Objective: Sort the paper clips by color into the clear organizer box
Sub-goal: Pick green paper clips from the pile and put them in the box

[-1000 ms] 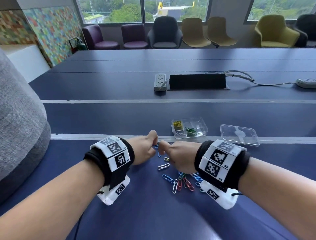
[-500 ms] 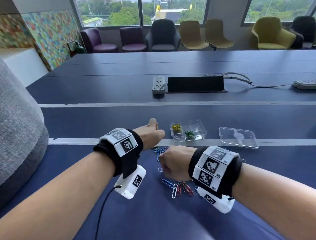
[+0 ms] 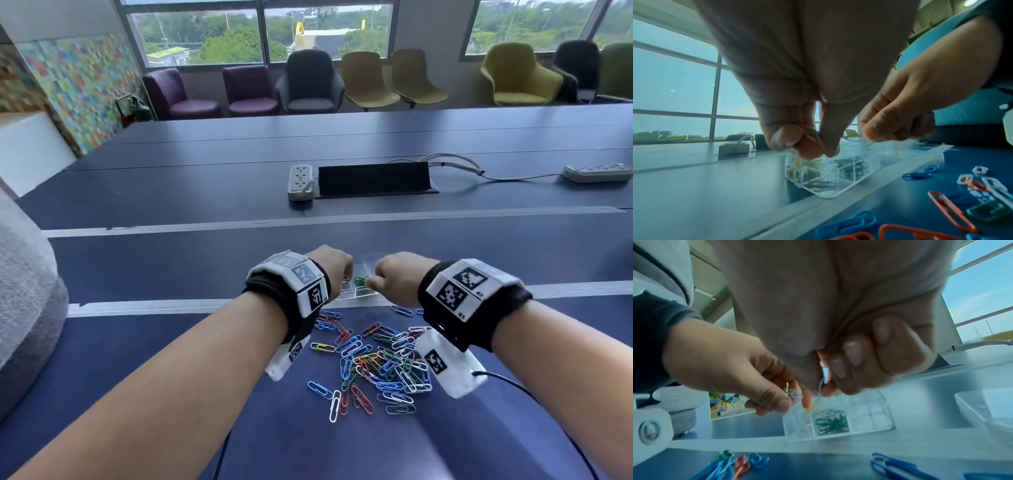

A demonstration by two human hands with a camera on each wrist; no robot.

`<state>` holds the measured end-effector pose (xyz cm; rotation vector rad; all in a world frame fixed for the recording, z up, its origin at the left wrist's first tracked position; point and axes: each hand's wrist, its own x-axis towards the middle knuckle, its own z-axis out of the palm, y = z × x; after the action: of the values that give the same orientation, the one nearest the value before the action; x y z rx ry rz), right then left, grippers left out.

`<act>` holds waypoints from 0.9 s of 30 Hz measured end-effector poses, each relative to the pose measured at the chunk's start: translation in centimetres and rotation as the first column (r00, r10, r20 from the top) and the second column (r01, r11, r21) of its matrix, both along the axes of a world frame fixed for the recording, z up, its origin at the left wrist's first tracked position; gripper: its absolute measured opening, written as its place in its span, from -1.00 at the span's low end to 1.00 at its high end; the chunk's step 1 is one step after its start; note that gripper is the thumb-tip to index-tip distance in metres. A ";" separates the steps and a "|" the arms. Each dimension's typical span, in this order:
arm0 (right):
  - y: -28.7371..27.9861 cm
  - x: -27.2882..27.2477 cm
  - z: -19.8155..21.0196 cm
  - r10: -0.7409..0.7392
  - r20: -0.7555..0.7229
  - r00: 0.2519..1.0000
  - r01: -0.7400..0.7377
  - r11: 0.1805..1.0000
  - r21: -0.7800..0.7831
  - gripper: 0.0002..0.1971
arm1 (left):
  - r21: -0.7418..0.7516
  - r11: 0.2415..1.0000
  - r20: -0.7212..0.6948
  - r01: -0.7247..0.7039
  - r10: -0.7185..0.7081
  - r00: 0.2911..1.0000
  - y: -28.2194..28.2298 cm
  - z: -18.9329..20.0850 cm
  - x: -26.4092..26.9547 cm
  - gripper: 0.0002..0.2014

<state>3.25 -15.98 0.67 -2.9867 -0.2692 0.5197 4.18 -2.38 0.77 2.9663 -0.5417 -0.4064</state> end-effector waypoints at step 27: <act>4.7 1.9 1.1 -0.034 0.078 0.996 0.015 0.971 0.237 -0.73 | -0.415 0.896 -0.008 -0.156 0.168 0.986 3.1 -0.6 -1.1 -0.37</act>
<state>5.11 -11.25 1.80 -2.7784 -0.2789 0.3365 3.11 0.74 0.15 2.5810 -0.3270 -0.2006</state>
